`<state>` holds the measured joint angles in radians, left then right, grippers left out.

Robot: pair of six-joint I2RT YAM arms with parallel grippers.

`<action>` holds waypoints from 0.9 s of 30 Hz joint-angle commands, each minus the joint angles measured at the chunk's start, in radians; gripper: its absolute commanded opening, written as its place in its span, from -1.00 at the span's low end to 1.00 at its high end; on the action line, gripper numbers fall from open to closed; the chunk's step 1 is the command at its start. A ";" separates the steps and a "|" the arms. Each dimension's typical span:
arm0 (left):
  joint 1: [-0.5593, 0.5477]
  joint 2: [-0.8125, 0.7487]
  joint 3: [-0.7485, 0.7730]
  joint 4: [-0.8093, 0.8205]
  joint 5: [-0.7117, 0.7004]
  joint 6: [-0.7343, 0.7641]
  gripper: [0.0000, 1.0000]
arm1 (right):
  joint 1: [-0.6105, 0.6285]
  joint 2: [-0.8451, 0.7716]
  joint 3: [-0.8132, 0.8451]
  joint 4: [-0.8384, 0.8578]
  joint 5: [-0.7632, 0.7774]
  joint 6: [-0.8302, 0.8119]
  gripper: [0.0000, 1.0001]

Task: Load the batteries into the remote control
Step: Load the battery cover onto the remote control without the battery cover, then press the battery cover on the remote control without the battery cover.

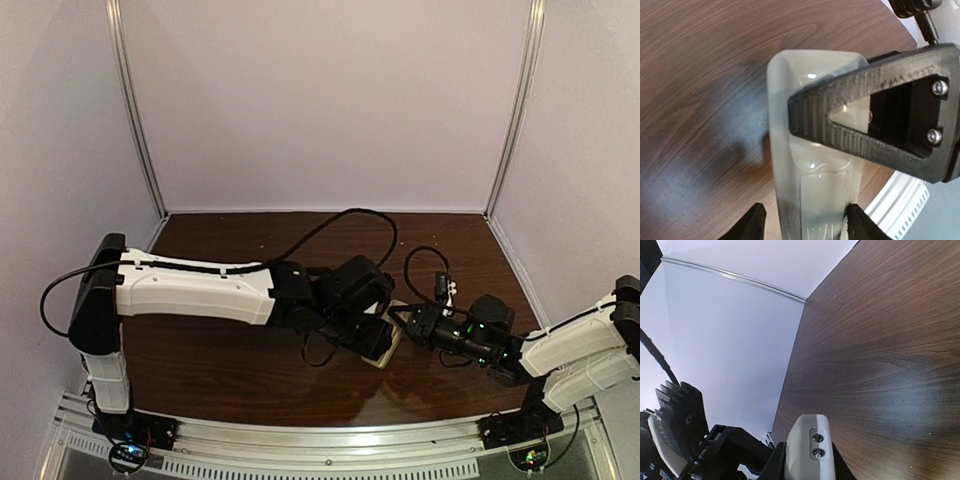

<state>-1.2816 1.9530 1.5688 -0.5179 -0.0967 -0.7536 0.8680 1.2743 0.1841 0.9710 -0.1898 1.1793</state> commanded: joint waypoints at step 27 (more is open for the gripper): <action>0.045 -0.314 -0.444 0.544 0.310 0.065 0.80 | -0.032 -0.052 0.009 0.120 -0.257 0.002 -1.00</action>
<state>-1.2488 1.6379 1.1397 -0.0483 0.1669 -0.6933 0.8398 1.2182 0.1696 1.0214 -0.3820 1.1820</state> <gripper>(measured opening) 0.942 0.228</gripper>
